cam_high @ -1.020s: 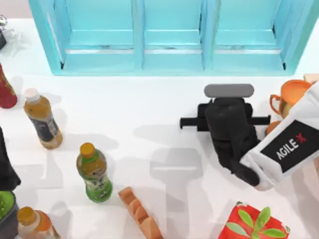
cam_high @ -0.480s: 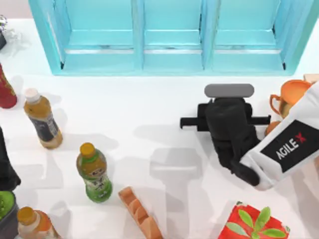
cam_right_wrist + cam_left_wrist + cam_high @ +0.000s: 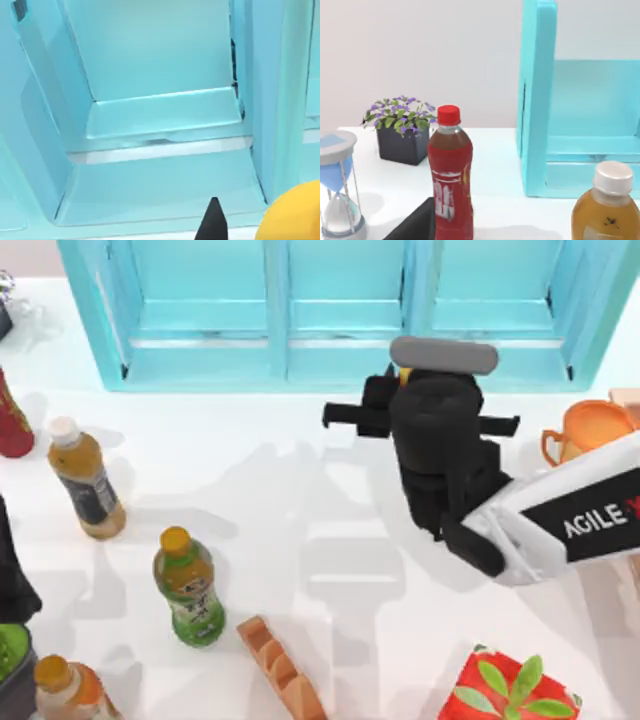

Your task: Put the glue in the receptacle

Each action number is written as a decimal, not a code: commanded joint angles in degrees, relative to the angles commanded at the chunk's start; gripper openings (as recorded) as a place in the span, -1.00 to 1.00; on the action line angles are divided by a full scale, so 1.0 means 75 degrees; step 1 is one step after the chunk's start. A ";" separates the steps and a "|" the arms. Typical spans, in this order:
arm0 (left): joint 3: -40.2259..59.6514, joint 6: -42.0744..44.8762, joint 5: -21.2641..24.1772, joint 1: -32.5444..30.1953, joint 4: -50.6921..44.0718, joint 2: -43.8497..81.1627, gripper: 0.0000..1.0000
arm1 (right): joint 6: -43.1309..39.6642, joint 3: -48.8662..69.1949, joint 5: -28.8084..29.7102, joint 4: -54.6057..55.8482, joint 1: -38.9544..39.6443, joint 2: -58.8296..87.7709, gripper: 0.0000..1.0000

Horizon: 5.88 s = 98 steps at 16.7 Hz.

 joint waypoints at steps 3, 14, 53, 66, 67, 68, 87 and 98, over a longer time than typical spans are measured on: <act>0.0000 0.0000 0.0000 0.0000 0.0000 0.0000 1.00 | -0.0025 0.0121 0.0010 -0.1144 -0.0123 -0.0882 -1.00; 0.0000 0.0000 0.0000 0.0000 0.0000 0.0000 1.00 | -0.0554 -0.0204 -0.0297 -0.2544 -0.0502 -0.1288 -1.00; 0.0000 0.0000 0.0000 0.0000 0.0000 0.0000 1.00 | -1.7283 0.1151 -1.3551 -1.5027 -1.2279 -0.1470 -1.00; 0.0000 0.0000 0.0000 0.0000 0.0000 0.0000 1.00 | -1.6103 0.0656 -1.3584 -1.3498 -1.1820 -0.1600 -1.00; 0.0000 0.0000 0.0000 0.0000 0.0000 0.0000 1.00 | -1.5917 0.0575 -1.3584 -1.3254 -1.1744 -0.1617 -1.00; 0.0000 0.0000 0.0000 0.0000 0.0000 0.0000 1.00 | -1.5724 0.0492 -1.3584 -1.3012 -1.1664 -0.1630 -1.00; 0.0000 0.0000 0.0000 0.0000 0.0000 0.0000 1.00 | -1.3761 -0.0400 -1.3738 -1.0452 -1.0919 -0.1686 -0.40; 0.0000 0.0000 0.0000 0.0000 0.0000 0.0000 1.00 | -1.3761 -0.0400 -1.3738 -1.0452 -1.0919 -0.1686 1.00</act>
